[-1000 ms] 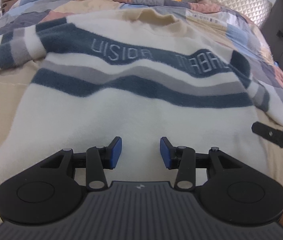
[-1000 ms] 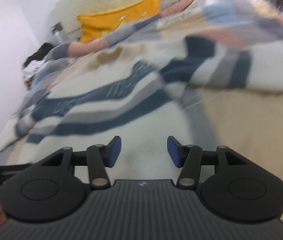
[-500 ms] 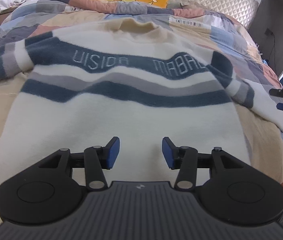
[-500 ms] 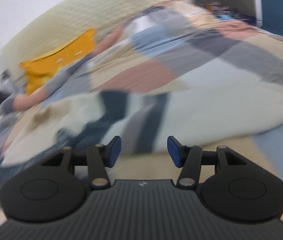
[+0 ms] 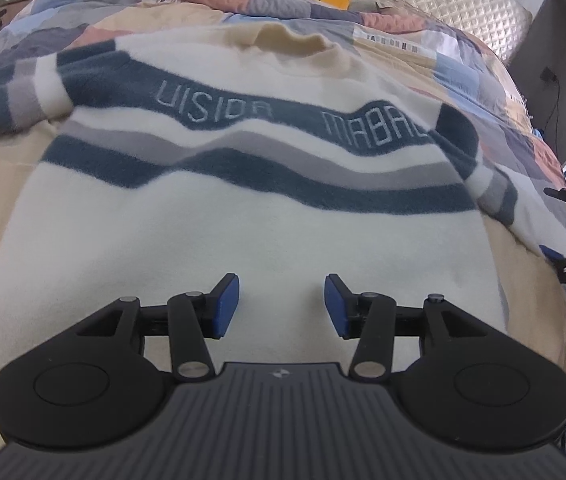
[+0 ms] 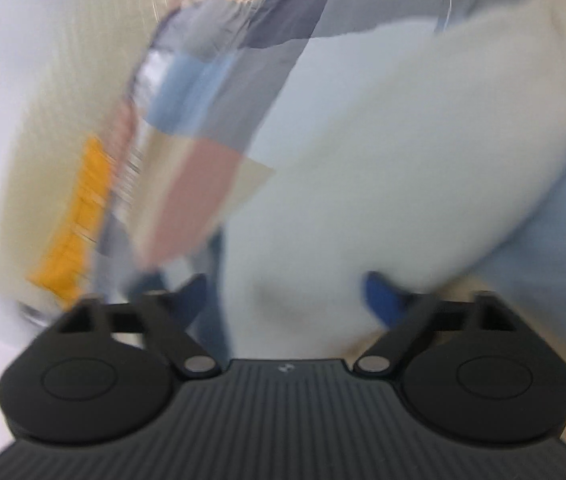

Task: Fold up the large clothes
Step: 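Grasp the sweater sleeve cuff with the right gripper and lift it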

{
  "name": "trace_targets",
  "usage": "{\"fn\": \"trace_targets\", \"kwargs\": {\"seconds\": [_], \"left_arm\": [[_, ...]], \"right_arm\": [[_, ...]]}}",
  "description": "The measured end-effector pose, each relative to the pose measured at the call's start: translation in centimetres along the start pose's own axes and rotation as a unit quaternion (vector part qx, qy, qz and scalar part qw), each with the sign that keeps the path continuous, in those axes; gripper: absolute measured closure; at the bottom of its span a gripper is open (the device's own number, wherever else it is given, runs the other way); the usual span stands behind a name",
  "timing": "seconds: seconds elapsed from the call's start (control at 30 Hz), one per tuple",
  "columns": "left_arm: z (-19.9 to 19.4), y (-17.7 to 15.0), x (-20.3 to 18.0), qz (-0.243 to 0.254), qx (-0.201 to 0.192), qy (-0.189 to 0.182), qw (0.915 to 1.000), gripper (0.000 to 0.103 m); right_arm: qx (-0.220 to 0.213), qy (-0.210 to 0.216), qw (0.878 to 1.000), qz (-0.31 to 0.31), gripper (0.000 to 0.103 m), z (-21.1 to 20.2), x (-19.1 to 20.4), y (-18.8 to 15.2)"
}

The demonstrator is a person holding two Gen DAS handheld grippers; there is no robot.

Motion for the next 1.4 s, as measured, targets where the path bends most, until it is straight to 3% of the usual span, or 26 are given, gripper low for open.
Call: {"fn": "trace_targets", "kwargs": {"seconds": [0.3,0.43,0.73,0.9,1.0,1.13,1.2,1.27,1.37,1.4], "left_arm": [[-0.1,0.2,0.5,-0.021,-0.009,-0.006,0.9997,0.048],[0.0,0.2,0.6,-0.021,-0.006,-0.005,0.9997,0.048],[0.7,0.3,0.1,-0.018,-0.003,-0.005,0.9998,0.047],[0.6,0.1,0.4,-0.027,-0.004,-0.003,0.9996,0.046],[1.0,0.1,0.7,-0.037,0.002,-0.002,0.9993,0.044],[1.2,0.1,0.9,-0.040,0.004,-0.004,0.9992,0.043],[1.1,0.1,0.9,-0.040,0.002,-0.005,0.9992,0.043],[1.1,0.1,0.9,-0.043,0.002,-0.007,0.9991,0.043],[1.2,0.1,1.1,-0.049,0.002,-0.009,0.9988,0.043],[1.2,0.1,1.2,-0.052,0.003,-0.010,0.9986,0.043]], "right_arm": [[-0.029,0.073,0.995,0.066,0.008,1.1,-1.4,2.4],[-0.069,0.097,0.982,0.146,0.011,0.1,-2.3,3.3],[-0.043,0.082,0.973,0.214,0.012,-3.4,-4.7,1.7],[-0.063,0.063,0.969,0.229,0.011,-4.7,-5.3,1.4],[-0.079,0.026,0.971,0.226,0.011,-4.9,-6.1,1.9],[-0.106,0.028,0.969,0.222,0.011,-4.4,-6.5,3.5],[-0.125,0.019,0.973,0.192,0.022,-4.0,-6.1,4.7],[-0.153,0.002,0.976,0.152,0.045,-3.5,-6.2,5.8],[-0.180,-0.020,0.971,0.155,0.071,-2.8,-7.4,6.6],[-0.189,-0.021,0.969,0.157,0.074,-2.6,-7.7,7.0]]}}
Point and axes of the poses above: each gripper's, at about its wrist camera, not at the fingertips, and z roughly the way its jaws point, x to its left, y to its top, the point moved 5 cm from there along z, roughly the way its jaws point, and after that the axes turned 10 degrees about z, right-handed, at the moved point
